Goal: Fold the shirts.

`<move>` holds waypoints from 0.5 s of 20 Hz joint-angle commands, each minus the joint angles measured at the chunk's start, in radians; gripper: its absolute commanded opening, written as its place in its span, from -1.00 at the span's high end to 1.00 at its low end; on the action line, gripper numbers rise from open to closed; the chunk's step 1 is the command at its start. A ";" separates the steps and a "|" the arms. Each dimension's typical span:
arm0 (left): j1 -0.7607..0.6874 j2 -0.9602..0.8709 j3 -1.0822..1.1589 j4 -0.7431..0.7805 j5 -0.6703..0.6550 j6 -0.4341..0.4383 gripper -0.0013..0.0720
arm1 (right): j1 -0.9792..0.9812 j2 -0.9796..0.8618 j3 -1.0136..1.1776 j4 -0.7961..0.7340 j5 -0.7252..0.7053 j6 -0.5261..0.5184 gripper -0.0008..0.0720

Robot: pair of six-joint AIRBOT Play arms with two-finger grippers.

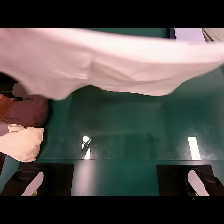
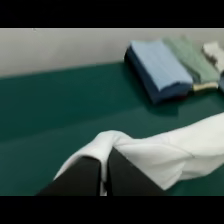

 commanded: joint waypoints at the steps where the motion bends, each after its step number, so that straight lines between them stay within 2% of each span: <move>1: 0.000 0.008 0.267 0.002 0.039 -0.009 0.89 | -0.037 -0.013 0.271 -0.005 0.070 0.013 0.94; 4: 0.000 0.008 0.346 0.004 0.061 -0.010 0.89 | -0.125 -0.093 0.471 -0.003 0.195 0.043 0.94; 6: 0.000 -0.004 0.320 0.042 0.023 -0.050 0.90 | -0.168 -0.134 0.525 -0.001 0.234 0.081 0.94; 10: 0.000 -0.109 0.137 0.035 -0.117 -0.077 0.89 | -0.170 -0.187 0.341 0.062 0.244 0.114 0.94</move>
